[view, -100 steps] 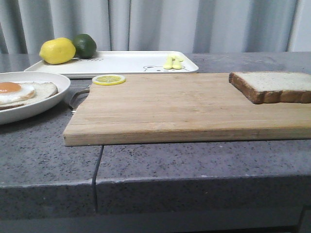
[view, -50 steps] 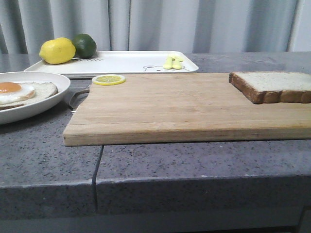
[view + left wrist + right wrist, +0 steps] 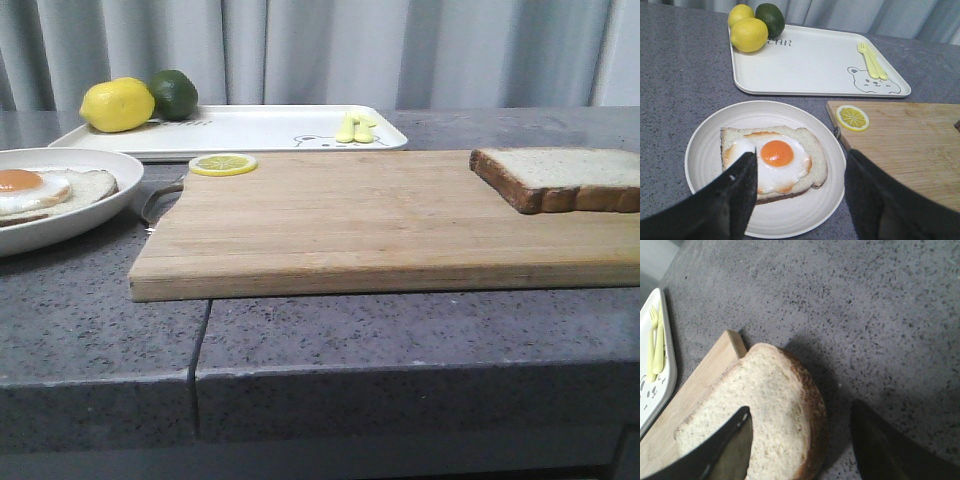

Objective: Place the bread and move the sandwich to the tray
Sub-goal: 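Lower the right gripper and close it on the bread slice's crust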

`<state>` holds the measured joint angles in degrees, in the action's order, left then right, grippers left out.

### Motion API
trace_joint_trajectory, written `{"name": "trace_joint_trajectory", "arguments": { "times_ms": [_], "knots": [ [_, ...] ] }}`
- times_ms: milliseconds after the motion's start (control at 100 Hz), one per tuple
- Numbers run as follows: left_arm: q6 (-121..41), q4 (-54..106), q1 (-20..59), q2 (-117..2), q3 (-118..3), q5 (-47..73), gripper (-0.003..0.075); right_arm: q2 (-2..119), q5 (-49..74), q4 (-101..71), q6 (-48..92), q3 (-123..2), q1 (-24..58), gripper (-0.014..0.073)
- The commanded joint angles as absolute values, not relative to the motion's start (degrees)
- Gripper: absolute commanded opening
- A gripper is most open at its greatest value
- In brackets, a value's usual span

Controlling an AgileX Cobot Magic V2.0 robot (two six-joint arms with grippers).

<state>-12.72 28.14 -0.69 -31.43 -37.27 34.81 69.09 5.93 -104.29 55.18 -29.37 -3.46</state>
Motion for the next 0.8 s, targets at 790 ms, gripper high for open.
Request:
{"name": "trace_joint_trajectory", "arguments": {
  "times_ms": [790],
  "knots": [
    [-12.7,29.5,-0.8,-31.9,-39.3,31.1,0.0369,73.6,23.6,-107.5,56.2,-29.9,-13.2,0.0440]
  ]
}}
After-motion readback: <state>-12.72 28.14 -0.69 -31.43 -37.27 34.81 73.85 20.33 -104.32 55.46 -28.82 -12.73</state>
